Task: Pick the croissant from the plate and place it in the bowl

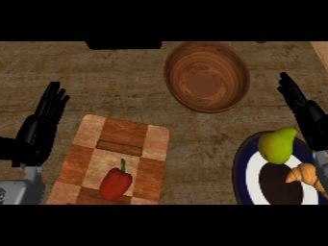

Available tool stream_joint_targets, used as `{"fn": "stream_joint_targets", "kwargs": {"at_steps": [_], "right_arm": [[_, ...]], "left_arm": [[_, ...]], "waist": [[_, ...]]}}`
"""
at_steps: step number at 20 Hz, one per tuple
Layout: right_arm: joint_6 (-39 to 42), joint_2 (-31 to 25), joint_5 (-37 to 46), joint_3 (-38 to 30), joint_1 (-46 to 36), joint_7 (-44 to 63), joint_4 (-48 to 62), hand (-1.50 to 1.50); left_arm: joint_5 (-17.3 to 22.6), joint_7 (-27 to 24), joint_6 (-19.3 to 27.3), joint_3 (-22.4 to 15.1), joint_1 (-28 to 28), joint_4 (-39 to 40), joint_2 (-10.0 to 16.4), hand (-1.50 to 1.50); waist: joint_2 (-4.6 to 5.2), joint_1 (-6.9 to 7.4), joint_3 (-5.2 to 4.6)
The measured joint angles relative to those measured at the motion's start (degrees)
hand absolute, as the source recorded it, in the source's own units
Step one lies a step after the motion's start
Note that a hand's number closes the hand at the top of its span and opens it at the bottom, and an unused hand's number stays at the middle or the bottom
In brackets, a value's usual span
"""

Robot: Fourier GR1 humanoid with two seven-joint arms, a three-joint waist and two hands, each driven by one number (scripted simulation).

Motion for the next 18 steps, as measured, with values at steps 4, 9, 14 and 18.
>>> {"fn": "stream_joint_targets", "kwargs": {"at_steps": [4, 9, 14, 18], "right_arm": [[10.5, -3.6, -5.2, -0.1, 1.7, 1.9, -1.4, -1.50], [17.6, -13.6, 0.7, 1.3, 2.8, 1.0, -0.6, -1.50], [19.8, -15.2, 5.6, -2.2, 3.8, -10.3, 8.4, -1.50], [20.9, -17.6, 11.0, -2.3, -0.3, -13.8, 11.1, -1.50]], "left_arm": [[1.9, -0.1, -1.3, 1.3, -0.3, -0.1, 0.0, 0.00], [4.9, 1.4, -2.5, 2.8, -1.1, -2.2, 0.2, 0.00], [7.1, 3.1, -4.1, 3.7, -0.2, -4.5, -0.1, 0.00], [8.1, 4.7, -4.7, 4.2, -0.5, -5.5, 0.2, 0.00]], "waist": [[-1.34, 0.92, 0.92], [-2.16, 1.57, 1.09], [-2.01, 2.00, 1.42], [-1.95, 2.48, 1.48]]}}
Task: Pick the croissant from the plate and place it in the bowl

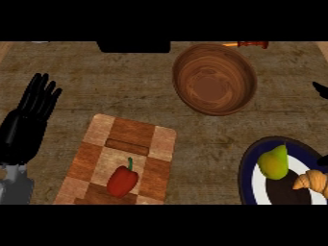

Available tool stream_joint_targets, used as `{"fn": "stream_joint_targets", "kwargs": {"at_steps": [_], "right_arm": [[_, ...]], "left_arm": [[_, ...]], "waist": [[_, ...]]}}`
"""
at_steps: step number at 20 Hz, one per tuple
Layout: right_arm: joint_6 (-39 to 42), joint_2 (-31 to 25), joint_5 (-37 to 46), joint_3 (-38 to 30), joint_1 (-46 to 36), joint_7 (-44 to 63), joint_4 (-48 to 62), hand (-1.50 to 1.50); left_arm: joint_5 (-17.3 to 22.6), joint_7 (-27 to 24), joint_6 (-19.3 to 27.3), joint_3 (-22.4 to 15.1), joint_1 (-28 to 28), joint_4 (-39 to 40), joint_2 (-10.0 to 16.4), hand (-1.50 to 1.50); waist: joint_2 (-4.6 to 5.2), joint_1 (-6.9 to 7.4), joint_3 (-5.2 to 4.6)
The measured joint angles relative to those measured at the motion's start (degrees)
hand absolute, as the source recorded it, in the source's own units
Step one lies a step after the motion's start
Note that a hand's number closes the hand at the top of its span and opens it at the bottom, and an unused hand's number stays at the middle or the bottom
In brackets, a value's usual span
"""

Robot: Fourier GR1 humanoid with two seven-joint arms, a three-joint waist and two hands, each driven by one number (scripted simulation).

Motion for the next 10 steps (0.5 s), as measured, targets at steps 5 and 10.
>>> {"fn": "stream_joint_targets", "kwargs": {"at_steps": [5, 10], "right_arm": [[6.8, -5.5, 7.9, 6.0, -5.6, 4.8, -0.8, -1.50], [20.8, -12.6, 15.9, 15.8, -9.4, 10.6, -4.0, -1.50]], "left_arm": [[0.0, -0.4, -1.0, -0.2, 0.0, 0.6, -0.1, 0.00], [0.3, 0.2, -1.5, -0.3, -1.5, 0.8, 0.2, 0.00]], "waist": [[0.16, 1.05, -0.13], [0.39, 2.46, -0.36]]}}
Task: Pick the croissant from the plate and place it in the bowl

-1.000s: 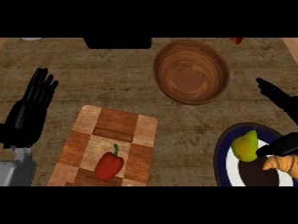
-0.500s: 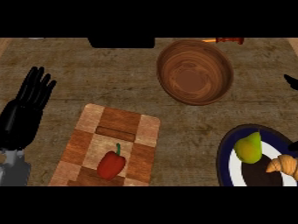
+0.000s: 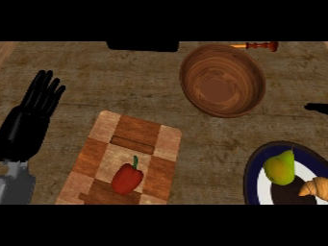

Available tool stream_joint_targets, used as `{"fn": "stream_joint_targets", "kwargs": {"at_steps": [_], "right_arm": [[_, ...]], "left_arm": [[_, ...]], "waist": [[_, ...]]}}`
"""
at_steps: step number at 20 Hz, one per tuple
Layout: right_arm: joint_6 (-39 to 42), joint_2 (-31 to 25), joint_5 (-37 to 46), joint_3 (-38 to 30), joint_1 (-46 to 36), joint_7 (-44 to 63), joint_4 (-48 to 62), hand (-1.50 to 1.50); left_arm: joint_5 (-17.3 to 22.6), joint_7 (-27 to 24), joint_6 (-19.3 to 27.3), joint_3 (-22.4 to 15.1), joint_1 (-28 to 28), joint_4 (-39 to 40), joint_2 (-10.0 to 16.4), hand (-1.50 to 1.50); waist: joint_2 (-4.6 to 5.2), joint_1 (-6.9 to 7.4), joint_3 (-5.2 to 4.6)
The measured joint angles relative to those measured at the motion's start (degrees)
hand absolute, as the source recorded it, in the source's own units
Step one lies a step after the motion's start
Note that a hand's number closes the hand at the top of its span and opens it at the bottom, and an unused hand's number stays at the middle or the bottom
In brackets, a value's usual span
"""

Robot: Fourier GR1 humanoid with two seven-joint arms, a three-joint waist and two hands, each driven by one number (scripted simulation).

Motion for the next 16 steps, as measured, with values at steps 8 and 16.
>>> {"fn": "stream_joint_targets", "kwargs": {"at_steps": [8, 16], "right_arm": [[21.0, 3.5, 1.1, 4.9, -9.1, 11.7, -4.5, -1.50], [25.3, 8.2, -1.5, -0.6, -4.4, 22.5, -11.4, -1.50]], "left_arm": [[-0.1, 0.5, 0.2, 0.9, -0.3, 0.5, -0.1, 0.00], [-0.7, 0.0, -0.4, 2.6, 2.2, -0.3, -0.6, 0.00]], "waist": [[-0.32, -1.51, 0.20], [-0.61, -3.09, 0.29]]}}
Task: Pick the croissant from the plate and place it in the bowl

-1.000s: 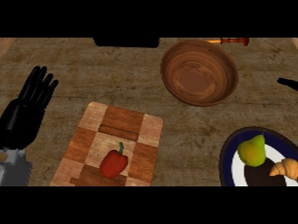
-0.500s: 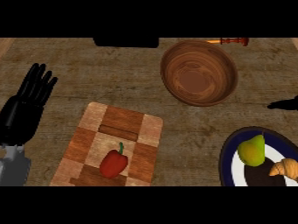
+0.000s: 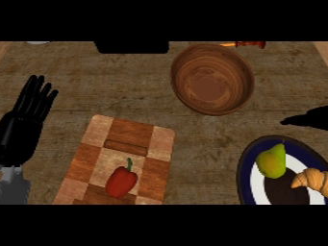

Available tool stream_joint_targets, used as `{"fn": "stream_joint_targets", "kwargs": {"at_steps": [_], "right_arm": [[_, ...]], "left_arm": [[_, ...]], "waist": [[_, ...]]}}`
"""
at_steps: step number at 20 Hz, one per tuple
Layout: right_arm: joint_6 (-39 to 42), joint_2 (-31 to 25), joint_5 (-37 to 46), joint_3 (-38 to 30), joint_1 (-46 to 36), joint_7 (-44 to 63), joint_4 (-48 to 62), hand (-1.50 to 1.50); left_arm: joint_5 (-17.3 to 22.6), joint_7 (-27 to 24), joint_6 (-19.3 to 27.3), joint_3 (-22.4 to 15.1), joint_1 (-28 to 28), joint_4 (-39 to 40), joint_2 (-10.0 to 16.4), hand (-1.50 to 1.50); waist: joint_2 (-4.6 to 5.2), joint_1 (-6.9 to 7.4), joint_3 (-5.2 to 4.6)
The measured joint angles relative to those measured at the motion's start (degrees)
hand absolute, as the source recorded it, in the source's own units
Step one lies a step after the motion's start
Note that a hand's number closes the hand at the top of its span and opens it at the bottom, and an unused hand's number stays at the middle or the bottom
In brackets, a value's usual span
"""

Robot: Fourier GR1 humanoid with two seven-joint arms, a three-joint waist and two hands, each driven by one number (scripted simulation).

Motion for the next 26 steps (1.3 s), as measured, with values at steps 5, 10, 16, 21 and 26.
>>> {"fn": "stream_joint_targets", "kwargs": {"at_steps": [5, 10, 16, 21, 26], "right_arm": [[0.0, -0.7, 2.2, -2.7, 7.0, -0.5, -4.3, -1.50], [-4.1, -1.4, 7.7, -5.0, 13.3, -5.2, -7.4, -1.50], [-10.0, -1.4, 15.2, -6.8, 18.3, -13.7, -7.4, -1.50], [-12.1, 0.9, 20.7, -7.6, 19.6, -18.1, -5.5, -1.50], [-13.6, 2.0, 26.4, -7.1, 20.3, -22.6, -2.2, -1.50]], "left_arm": [[-0.4, 0.1, -0.5, 0.8, -0.8, 0.5, -0.2, 0.00], [-1.2, 0.4, -0.2, 0.9, -1.0, 0.4, -0.9, 0.00], [-0.8, 0.4, -1.5, 2.0, 0.0, -0.2, -1.1, 0.00], [-1.3, 2.2, -1.2, 1.7, 1.0, -2.9, -2.0, 0.00], [-2.3, 0.6, -1.7, 1.9, -0.1, -0.6, -2.9, 0.00]], "waist": [[0.03, -0.25, 0.05], [0.06, -0.31, 0.08], [0.10, -0.13, 0.09], [0.12, 0.07, 0.09], [0.17, 0.10, 0.08]]}}
